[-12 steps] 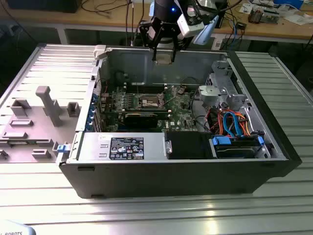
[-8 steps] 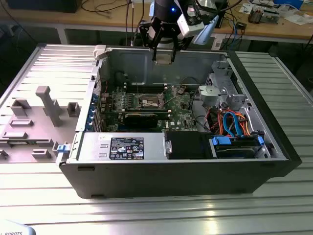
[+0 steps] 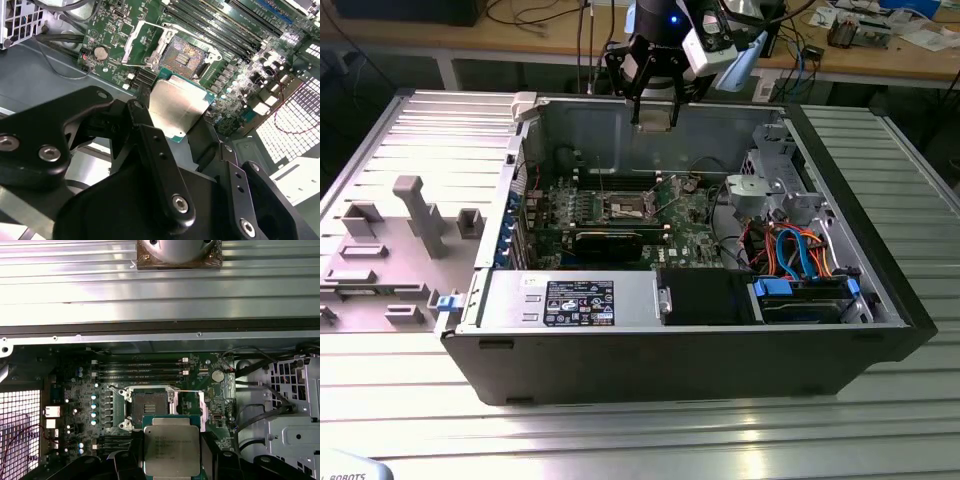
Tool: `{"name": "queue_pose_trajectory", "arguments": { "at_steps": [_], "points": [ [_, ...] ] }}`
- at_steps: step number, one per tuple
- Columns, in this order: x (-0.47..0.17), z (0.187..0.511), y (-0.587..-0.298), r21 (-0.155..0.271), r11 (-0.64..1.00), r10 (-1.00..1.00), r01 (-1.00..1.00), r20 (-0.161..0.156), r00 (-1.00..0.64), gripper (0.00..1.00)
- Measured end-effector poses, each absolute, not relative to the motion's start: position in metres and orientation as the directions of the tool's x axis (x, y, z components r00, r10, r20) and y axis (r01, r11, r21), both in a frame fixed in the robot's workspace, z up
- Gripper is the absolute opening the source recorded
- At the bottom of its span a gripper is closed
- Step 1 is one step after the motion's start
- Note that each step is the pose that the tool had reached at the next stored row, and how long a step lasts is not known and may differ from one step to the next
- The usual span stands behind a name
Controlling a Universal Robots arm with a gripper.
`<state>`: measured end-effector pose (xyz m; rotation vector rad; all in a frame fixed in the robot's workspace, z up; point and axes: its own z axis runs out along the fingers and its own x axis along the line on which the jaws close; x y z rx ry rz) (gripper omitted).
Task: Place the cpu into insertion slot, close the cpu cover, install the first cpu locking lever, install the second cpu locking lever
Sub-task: 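Place the cpu into insertion slot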
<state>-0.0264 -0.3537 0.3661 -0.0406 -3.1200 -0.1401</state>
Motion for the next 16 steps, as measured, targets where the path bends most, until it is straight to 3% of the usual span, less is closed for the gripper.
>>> {"name": "queue_pose_trajectory", "arguments": {
  "at_steps": [16],
  "points": [
    [-0.0264, 0.366, -0.3539, 0.089, 0.994, 0.057, 0.058, 0.019, -0.998, 0.54]
  ]
}}
